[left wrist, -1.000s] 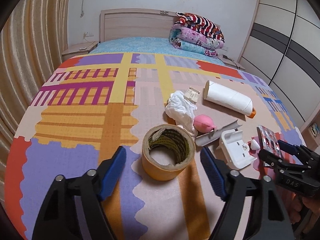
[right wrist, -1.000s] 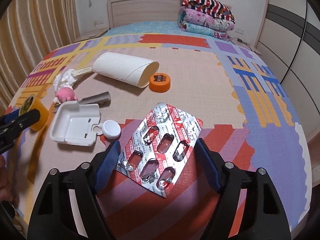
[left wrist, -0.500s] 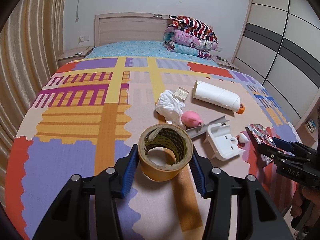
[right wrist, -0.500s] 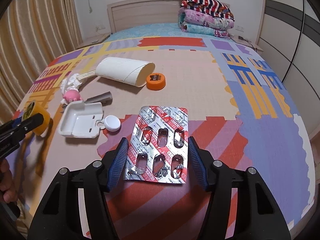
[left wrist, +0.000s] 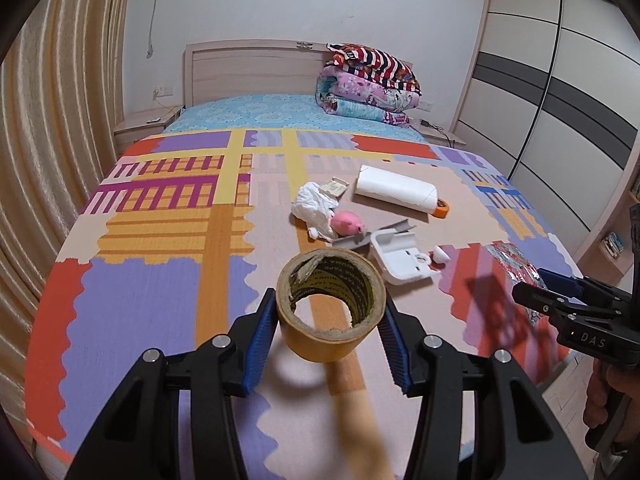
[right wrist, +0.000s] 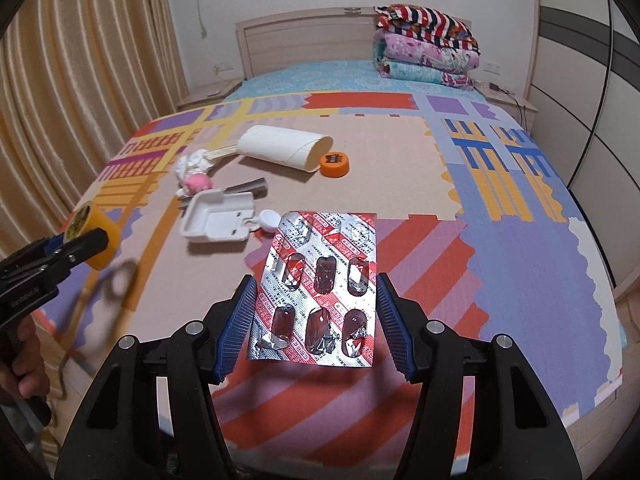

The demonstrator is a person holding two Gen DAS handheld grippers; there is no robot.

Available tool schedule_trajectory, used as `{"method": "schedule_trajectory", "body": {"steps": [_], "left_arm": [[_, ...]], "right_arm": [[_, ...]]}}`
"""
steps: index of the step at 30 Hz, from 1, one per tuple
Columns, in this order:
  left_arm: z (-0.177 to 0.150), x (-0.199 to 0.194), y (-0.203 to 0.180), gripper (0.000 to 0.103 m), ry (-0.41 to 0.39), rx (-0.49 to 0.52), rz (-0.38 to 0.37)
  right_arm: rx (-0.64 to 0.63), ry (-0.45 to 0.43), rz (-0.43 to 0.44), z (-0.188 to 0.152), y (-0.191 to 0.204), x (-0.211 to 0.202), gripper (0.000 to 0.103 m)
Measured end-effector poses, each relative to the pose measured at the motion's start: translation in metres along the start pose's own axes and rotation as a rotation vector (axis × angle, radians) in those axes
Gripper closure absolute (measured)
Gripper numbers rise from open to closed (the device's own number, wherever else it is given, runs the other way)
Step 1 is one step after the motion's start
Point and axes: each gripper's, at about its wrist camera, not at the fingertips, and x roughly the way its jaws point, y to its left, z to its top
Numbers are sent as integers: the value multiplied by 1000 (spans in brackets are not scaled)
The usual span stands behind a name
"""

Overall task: Collect trash
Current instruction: 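Carry tape roll and blister pack over the black bag and open both tools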

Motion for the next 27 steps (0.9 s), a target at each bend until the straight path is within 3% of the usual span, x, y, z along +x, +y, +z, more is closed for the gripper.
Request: {"method": "schedule_trajectory", "body": {"steps": [11,16,27], "left_arm": [[-27,-41,-17,55,-18,35,-30],[-40,-57,-28,55,-16,71,-51],[-71,-71,-47,55,24,131,-126]], "right_arm": [[-67,-30,50,-26,19,-47,44],[-68,-4,150,-40,23,-62,44],[-147,46,248,-80,45,-83,44]]}}
